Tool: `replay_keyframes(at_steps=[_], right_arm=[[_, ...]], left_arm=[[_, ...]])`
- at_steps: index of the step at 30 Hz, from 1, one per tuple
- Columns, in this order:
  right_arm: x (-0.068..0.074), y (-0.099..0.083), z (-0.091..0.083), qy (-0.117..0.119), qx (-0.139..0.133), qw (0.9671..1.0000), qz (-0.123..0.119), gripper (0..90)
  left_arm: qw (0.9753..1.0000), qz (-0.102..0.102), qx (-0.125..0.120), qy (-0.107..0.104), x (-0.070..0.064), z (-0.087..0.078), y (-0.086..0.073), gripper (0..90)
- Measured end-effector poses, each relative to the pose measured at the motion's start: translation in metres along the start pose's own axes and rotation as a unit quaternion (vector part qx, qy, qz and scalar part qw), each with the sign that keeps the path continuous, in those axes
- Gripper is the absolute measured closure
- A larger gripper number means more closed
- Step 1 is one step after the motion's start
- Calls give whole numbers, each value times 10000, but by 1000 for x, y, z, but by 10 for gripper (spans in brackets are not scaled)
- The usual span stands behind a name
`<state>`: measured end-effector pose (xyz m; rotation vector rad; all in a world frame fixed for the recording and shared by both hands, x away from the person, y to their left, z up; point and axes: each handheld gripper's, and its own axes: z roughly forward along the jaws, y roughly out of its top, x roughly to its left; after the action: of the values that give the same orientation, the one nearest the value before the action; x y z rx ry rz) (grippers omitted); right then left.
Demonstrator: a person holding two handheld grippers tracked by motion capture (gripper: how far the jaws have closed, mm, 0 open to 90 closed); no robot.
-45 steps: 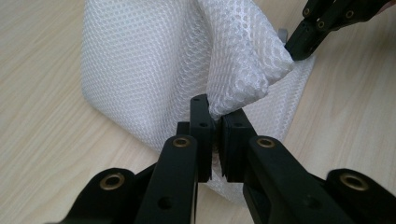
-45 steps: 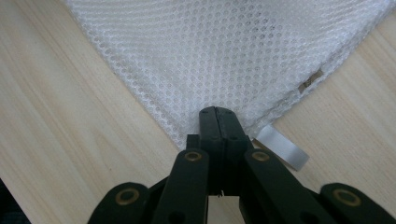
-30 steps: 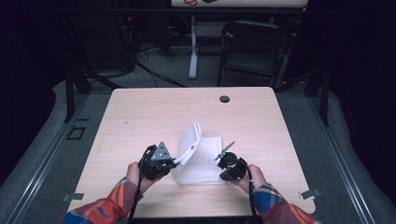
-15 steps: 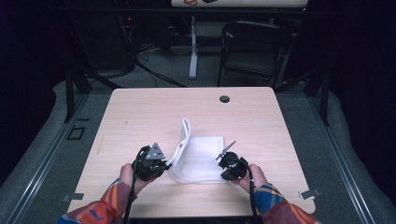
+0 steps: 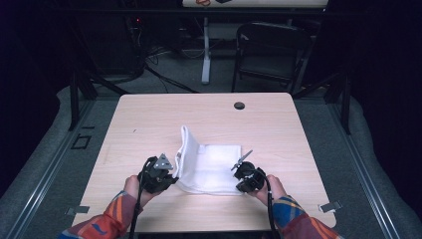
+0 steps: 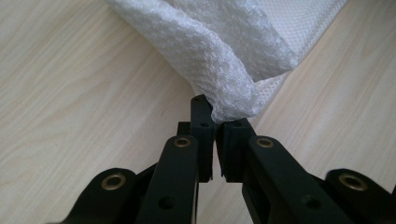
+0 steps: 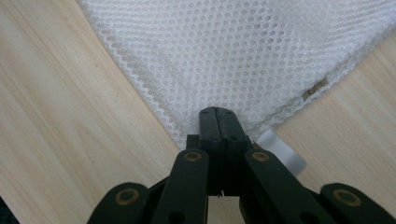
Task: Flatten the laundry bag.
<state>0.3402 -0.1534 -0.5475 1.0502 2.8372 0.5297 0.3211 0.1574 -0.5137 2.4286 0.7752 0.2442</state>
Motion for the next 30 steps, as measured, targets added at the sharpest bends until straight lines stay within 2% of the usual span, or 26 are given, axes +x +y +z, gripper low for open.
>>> replay_keyframes(at_steps=[6,9,14,18,21,23,25,27,30], right_arm=[[-2,-2,0,-4,-51,9999,108,900],[-4,-3,-2,-44,55,9999,87,900],[-5,-4,-2,-17,46,9999,108,900],[-6,-4,-3,-20,78,9999,78,900],[-7,-4,-3,-18,72,9999,81,900],[-7,-4,-3,-30,26,9999,94,897],[-7,-4,-3,-22,33,10000,86,892],[-8,-4,-3,-18,39,9999,97,890],[-8,-4,-3,-29,35,9999,113,886]], left_arm=[[9998,-3,189,-47,1,4,-2,857],[9994,11,314,-141,2,5,-3,852],[9984,28,509,-229,4,8,-5,827],[9979,-94,546,-326,8,6,-10,783],[9972,-161,603,-403,11,2,-15,705],[9966,-271,681,-382,12,-1,-18,595],[9961,-265,750,-392,12,-4,-22,516],[9959,-364,741,-382,12,-9,-26,428],[9962,-481,653,-332,16,-16,-33,369]])
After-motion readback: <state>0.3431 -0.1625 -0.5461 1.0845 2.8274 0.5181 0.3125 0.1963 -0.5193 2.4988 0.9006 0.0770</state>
